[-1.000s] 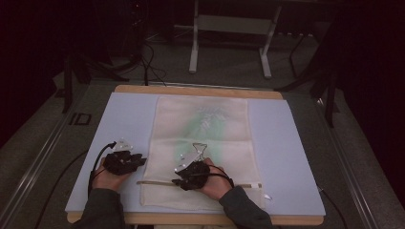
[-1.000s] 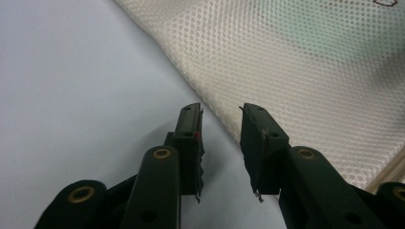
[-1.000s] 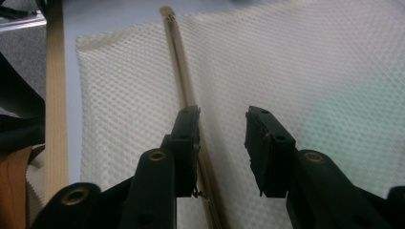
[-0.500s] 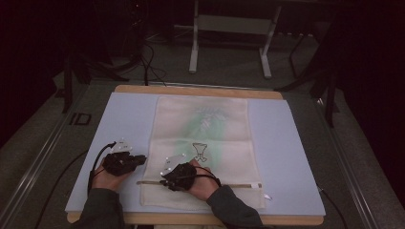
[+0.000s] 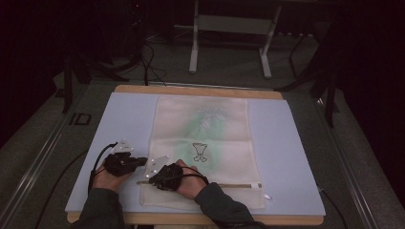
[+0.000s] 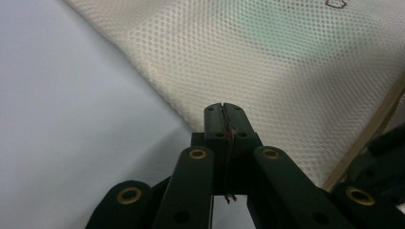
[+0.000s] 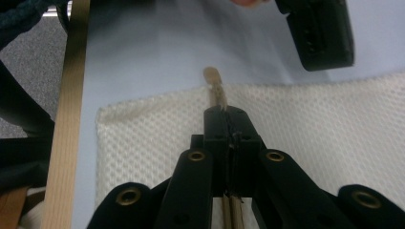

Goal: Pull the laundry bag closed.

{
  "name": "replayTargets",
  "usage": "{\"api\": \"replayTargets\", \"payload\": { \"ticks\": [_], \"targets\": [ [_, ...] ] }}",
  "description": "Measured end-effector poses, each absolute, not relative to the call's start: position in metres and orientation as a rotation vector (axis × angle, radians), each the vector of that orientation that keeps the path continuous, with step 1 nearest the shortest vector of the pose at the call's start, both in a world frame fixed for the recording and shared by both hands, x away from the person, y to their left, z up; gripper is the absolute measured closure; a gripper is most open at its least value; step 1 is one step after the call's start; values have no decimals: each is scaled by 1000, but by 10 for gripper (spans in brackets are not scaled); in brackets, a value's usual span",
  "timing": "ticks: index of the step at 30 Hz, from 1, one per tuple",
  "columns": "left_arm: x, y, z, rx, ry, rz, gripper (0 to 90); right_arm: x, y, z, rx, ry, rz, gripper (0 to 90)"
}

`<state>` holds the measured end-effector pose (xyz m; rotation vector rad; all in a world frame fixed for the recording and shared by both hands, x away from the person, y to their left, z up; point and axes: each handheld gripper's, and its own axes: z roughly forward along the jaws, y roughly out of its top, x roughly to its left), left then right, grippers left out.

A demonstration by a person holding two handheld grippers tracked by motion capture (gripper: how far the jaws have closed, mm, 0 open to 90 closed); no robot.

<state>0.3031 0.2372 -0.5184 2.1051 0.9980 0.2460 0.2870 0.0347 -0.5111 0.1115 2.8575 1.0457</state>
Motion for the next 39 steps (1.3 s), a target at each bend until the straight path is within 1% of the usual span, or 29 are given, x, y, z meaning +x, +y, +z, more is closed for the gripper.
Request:
{"api": "replayTargets", "payload": {
  "ticks": [5, 14, 26, 28, 30, 33, 39],
  "targets": [
    [303, 241, -518, 2091, 1011, 252, 869, 287, 46, -513, 101, 2859, 1065, 853],
    [303, 244, -517, 2077, 1030, 260, 855, 289, 64, -515, 124, 2854, 1101, 802],
    [304, 245, -518, 2081, 1035, 250, 855, 295, 80, -526, 130, 2881, 1052, 770],
    [304, 245, -518, 2080, 1035, 248, 855, 296, 82, -527, 139, 2893, 1048, 774],
    [304, 245, -518, 2074, 1043, 250, 854, 295, 84, -528, 148, 2901, 1046, 807],
    [304, 246, -518, 2074, 1043, 246, 854, 294, 86, -527, 132, 2892, 1033, 810],
    [304, 245, -518, 2072, 1043, 249, 853, 294, 79, -518, 164, 2859, 1120, 811]
  ]
}}
